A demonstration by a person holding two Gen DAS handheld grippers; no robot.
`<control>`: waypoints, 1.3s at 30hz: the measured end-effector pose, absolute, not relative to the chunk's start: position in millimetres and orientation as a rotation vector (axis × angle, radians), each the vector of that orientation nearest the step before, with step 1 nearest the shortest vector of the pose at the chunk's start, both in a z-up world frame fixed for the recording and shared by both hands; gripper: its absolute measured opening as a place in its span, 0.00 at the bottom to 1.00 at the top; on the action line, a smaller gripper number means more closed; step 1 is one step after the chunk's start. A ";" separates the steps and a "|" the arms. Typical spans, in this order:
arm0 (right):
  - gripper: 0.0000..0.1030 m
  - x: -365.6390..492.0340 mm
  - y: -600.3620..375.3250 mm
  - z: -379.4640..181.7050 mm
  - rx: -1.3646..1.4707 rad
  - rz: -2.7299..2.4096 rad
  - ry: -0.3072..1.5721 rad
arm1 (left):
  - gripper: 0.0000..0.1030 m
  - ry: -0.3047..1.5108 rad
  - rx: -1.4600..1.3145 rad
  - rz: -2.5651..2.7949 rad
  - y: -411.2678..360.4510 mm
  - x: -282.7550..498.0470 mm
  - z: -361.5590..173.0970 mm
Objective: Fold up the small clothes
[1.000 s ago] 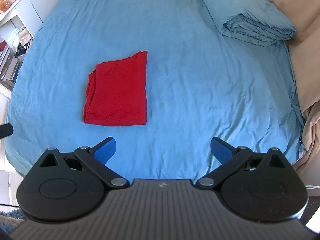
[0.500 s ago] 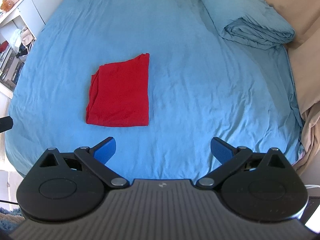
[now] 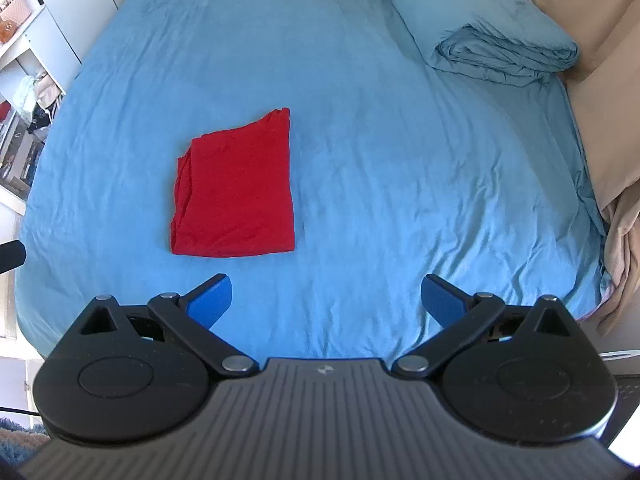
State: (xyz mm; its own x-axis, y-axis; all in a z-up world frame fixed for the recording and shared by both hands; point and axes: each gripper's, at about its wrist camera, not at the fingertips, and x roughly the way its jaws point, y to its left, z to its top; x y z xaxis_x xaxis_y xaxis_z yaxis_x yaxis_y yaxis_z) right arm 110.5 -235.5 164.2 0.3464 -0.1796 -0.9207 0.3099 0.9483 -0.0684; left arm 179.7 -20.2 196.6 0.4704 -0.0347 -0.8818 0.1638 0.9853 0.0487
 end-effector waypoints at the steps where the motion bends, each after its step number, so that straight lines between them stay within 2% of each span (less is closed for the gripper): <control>1: 1.00 110.3 -235.7 164.6 0.126 -0.320 1.174 | 0.99 1.074 0.135 -0.123 -21.3 179.3 196.5; 39: 1.00 94.5 -228.0 171.7 0.137 -0.324 1.133 | 0.99 1.031 0.164 -0.109 -17.8 168.8 203.6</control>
